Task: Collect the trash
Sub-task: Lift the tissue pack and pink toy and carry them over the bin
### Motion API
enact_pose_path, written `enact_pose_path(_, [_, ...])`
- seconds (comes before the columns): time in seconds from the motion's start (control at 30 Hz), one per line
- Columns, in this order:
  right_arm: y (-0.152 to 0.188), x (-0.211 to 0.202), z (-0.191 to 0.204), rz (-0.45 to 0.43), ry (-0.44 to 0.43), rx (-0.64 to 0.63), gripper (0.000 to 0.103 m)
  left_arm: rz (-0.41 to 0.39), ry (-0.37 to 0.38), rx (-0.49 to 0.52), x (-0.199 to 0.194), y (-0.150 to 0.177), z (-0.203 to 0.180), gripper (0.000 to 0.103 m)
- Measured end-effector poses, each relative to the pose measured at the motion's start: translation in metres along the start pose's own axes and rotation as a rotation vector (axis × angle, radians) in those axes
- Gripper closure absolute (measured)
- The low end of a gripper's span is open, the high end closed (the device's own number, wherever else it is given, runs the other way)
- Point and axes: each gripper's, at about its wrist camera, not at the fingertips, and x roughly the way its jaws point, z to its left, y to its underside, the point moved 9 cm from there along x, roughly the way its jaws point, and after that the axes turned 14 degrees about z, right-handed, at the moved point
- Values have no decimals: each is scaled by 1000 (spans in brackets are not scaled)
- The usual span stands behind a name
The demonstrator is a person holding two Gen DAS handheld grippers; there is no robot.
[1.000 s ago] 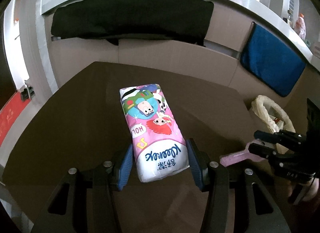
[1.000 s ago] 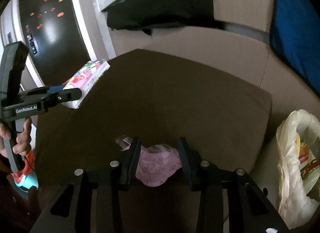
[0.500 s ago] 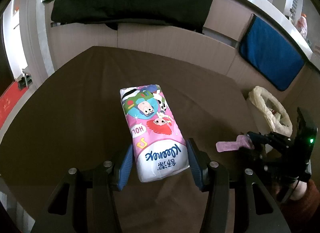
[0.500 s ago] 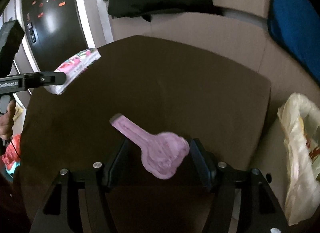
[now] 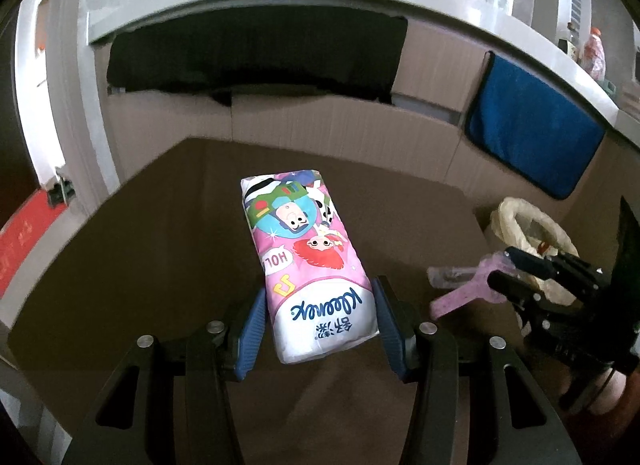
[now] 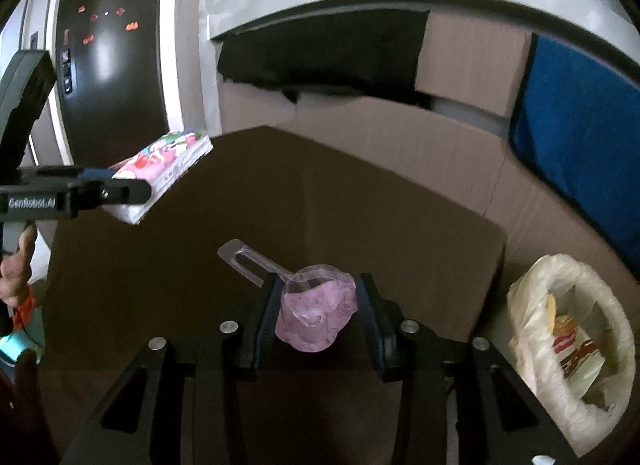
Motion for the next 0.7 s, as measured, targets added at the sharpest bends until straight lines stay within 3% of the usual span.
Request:
enact_pose_path(0.2, [-40, -35, -31, -103, 35, 69, 67, -135, -41, 59, -35, -41, -26, 52])
enact_pose_path(0.4, [-70, -92, -71, -220, 82, 127, 67, -271, -19, 109, -72, -84, -71, 52])
enact_pose_path(0.53, [-76, -128, -95, -279, 138, 139, 67, -344, -1, 162, -84, -101, -110, 52])
enact_pose_path(0.7, [-69, -159, -127, -311, 202, 166, 67, -372, 66, 206, -82, -111, -161, 51])
